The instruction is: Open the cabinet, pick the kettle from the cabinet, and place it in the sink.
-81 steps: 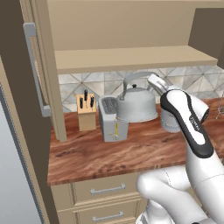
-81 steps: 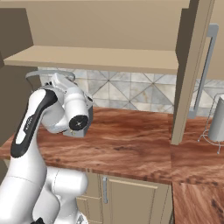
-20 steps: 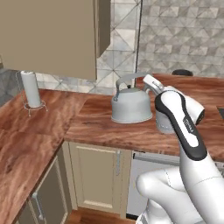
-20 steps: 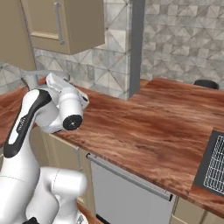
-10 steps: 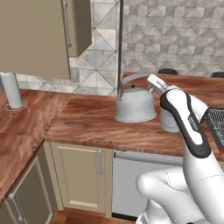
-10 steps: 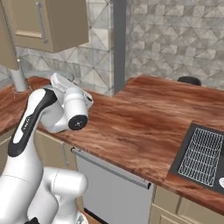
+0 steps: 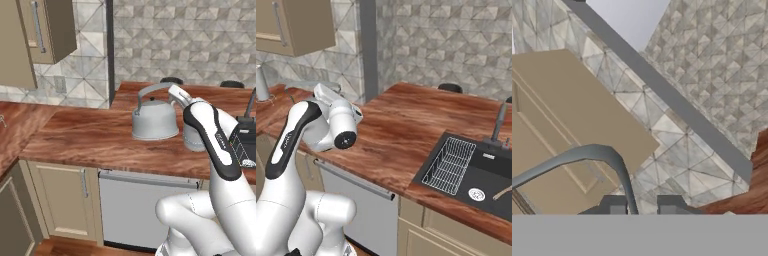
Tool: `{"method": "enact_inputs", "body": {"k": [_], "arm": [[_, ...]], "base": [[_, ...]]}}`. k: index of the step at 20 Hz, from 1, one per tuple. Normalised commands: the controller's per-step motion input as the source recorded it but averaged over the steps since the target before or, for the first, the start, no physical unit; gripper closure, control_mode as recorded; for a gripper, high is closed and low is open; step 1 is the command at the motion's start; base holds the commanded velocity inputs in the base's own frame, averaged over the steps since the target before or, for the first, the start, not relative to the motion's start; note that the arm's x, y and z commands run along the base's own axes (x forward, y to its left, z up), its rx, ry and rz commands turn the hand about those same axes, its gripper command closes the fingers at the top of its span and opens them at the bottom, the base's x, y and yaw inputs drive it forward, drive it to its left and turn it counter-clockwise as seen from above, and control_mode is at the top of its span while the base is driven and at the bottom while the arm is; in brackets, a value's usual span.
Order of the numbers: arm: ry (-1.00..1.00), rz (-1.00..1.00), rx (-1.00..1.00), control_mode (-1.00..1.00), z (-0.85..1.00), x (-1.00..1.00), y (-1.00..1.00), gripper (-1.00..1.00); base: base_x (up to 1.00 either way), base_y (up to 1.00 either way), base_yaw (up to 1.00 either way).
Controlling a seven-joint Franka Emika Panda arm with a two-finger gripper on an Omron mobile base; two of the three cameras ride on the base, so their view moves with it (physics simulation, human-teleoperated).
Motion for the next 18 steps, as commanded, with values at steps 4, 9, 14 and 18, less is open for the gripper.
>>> {"method": "enact_inputs", "body": {"k": [4, 9, 14, 18], "arm": [[0.00, 0.00, 0.00, 1.00, 0.00, 0.00, 0.00, 1.00], [0.00, 0.00, 0.00, 1.00, 0.00, 0.00, 0.00, 1.00], [0.00, 0.00, 0.00, 1.00, 0.00, 0.00, 0.00, 1.00], [0.00, 0.00, 0.00, 1.00, 0.00, 0.00, 0.00, 1.00]], "base": [[0.00, -0.68, -0.05], [0.01, -0.68, -0.06], [0.02, -0.68, -0.06], [0.04, -0.66, -0.07]]}}
